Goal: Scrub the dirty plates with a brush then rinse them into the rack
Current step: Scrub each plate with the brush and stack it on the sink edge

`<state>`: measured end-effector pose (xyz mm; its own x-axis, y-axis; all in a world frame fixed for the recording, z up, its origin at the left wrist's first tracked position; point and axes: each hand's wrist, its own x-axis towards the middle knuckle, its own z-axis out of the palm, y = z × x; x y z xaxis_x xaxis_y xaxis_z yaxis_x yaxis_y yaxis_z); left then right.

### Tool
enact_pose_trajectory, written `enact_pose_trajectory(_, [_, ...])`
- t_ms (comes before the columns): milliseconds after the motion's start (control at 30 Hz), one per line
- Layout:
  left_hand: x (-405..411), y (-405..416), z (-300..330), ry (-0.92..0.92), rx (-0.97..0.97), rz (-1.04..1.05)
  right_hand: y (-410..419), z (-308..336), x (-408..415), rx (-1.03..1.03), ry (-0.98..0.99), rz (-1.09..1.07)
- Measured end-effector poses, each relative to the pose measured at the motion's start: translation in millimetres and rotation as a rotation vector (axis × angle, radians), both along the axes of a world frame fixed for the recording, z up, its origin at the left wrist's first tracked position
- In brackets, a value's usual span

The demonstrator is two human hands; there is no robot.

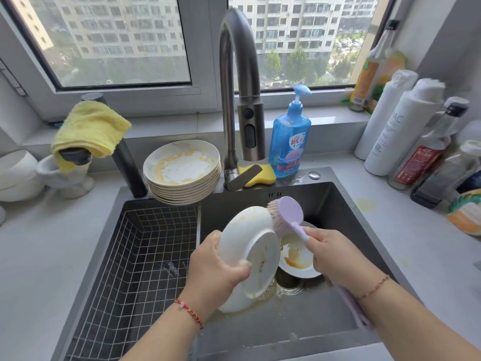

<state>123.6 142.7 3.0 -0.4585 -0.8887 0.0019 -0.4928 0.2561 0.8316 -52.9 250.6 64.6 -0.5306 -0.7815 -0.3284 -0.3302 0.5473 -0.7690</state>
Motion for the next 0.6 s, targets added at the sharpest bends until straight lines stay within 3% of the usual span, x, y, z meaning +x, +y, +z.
enact_pose_trajectory(167, [-1.1, -2.0, 2.4, 0.001, 0.014, 0.012, 10.1, 13.3, 24.8, -0.060, -0.063, 0.097])
enact_pose_trajectory(267, [-3.1, -2.6, 0.1, 0.092, 0.112, 0.052, 21.4, 19.1, 53.6, -0.063, 0.013, 0.266])
enact_pose_trajectory(367, [-5.5, -1.7, -1.3, 0.128, 0.076, 0.044, 25.3, 19.6, 59.7, -0.016, 0.133, 0.363])
enact_pose_trajectory(467, [-0.4, -2.4, -0.7, 0.086, 0.085, -0.017, 19.4, 22.4, 43.9, -0.017, 0.164, 0.315])
enact_pose_trajectory(600, [9.9, -2.3, 2.1, 0.082, 0.064, -0.050, 6.7, 4.8, 2.7, -0.020, -0.062, 0.054])
